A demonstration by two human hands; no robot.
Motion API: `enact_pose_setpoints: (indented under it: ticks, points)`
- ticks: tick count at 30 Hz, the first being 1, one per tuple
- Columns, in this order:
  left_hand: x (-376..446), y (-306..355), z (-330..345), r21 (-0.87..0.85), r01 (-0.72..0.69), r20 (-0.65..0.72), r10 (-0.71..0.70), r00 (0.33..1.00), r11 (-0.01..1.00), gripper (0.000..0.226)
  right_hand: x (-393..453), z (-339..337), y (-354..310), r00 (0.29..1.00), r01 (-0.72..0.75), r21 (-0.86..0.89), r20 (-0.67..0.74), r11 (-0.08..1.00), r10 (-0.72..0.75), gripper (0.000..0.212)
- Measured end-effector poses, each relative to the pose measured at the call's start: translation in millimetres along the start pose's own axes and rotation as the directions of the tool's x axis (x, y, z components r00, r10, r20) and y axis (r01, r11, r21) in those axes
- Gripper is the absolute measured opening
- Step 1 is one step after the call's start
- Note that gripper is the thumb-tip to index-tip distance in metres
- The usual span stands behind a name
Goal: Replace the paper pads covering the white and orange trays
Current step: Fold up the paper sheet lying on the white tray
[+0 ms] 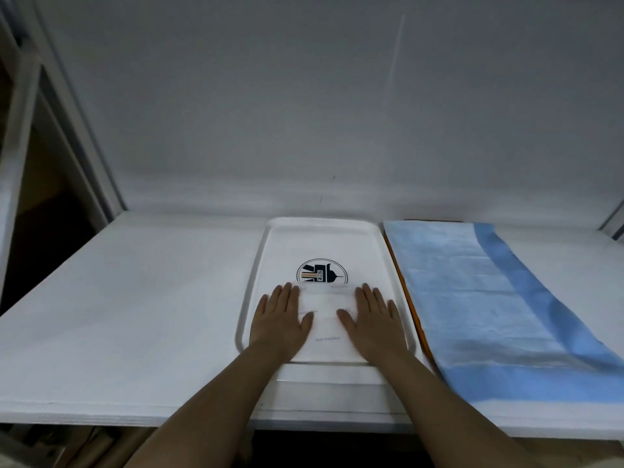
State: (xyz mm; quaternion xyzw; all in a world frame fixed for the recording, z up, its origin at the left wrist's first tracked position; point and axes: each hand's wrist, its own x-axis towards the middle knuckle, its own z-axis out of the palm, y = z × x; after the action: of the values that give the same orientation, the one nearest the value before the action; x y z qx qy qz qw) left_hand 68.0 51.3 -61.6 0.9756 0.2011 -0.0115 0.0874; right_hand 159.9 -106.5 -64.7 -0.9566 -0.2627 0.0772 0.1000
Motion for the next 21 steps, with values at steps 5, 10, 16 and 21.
enact_pose_setpoints:
  ticks: [5, 10, 16, 21]
  points:
    - [-17.2, 4.7, -14.5, 0.139, -0.100, -0.010, 0.102, 0.995, 0.985, 0.056, -20.4, -18.0, -9.0, 1.000, 0.028, -0.147, -0.003, 0.989, -0.029, 0.055]
    - [-50.2, 18.3, -15.8, 0.017, -0.281, 0.031, 0.280, 0.959, 0.960, 0.057, -41.1, -15.4, -22.5, 0.960, 0.278, 0.009, 0.040, 0.960, -0.278, 0.056]
    - [-71.8, 8.3, -26.0, 0.064, -0.217, 0.174, 0.204, 0.963, 0.974, 0.056, -63.6, -26.3, -17.8, 0.949, 0.269, -0.048, 0.184, 0.962, -0.256, 0.053]
    - [-82.3, -7.5, -36.1, 0.115, -0.148, 0.234, 0.118, 0.965, 0.982, 0.058, -74.1, -34.9, -6.9, 0.969, 0.150, -0.172, 0.222, 0.974, -0.110, 0.057]
